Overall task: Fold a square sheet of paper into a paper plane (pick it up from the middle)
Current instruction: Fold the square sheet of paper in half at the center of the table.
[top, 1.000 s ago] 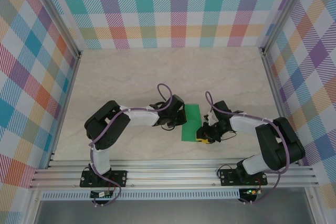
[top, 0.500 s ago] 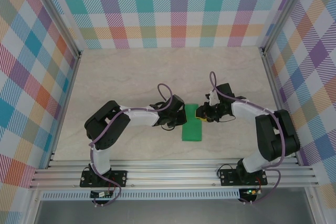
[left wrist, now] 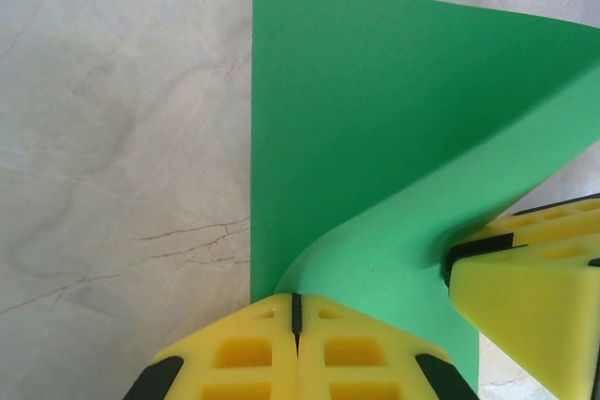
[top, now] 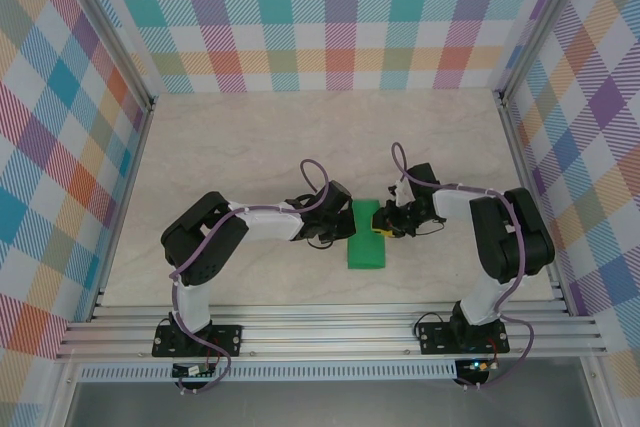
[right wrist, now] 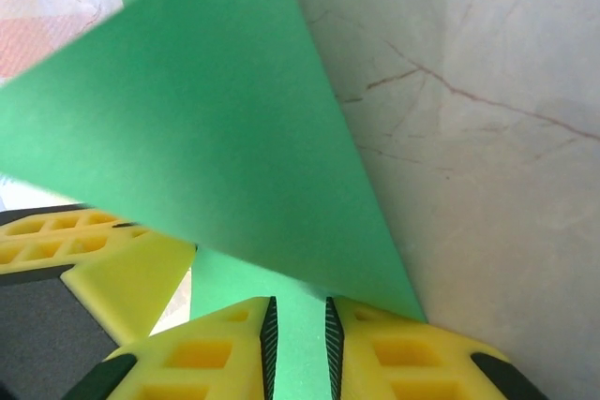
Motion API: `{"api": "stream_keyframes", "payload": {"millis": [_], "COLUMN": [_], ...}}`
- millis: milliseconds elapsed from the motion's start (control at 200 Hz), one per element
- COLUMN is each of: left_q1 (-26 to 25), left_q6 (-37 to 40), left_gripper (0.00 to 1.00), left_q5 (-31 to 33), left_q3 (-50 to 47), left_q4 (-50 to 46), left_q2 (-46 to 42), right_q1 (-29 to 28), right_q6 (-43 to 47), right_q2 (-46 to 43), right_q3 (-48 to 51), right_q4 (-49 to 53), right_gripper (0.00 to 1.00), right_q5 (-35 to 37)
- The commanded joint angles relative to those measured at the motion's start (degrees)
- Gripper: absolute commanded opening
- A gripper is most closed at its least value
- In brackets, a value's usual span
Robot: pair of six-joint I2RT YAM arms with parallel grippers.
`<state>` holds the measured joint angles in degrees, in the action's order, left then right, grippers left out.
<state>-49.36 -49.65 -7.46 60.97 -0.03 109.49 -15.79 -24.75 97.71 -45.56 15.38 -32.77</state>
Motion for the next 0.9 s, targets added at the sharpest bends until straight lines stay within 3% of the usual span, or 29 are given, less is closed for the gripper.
{"api": "stream_keyframes", "payload": {"millis": [0,490,895], "left_q1": [-1.09,-1.11,-1.14], "left_q6": [1.05,1.13,1.37], "left_gripper": [0.00,0.00,0.00], "left_q5": [-0.48,-0.43,-0.49], "left_q3": [0.38,0.38,0.47], "left_q4": [-5.33,-5.68,-6.11], "left_q2": [2.40,2.22,2.27], "right_q1": [0.45,2.78,3.17], "right_q6": [1.55,1.34,3.92], "right_q2": [-3.34,6.84,5.21], "right_q3": [-2.15,-4.91,-11.06], "right_q4": [-0.72,-3.60,1.41], "right_gripper": [0.24,0.23,0.24], "right_q5": [-1.66,-2.75,-2.34]}}
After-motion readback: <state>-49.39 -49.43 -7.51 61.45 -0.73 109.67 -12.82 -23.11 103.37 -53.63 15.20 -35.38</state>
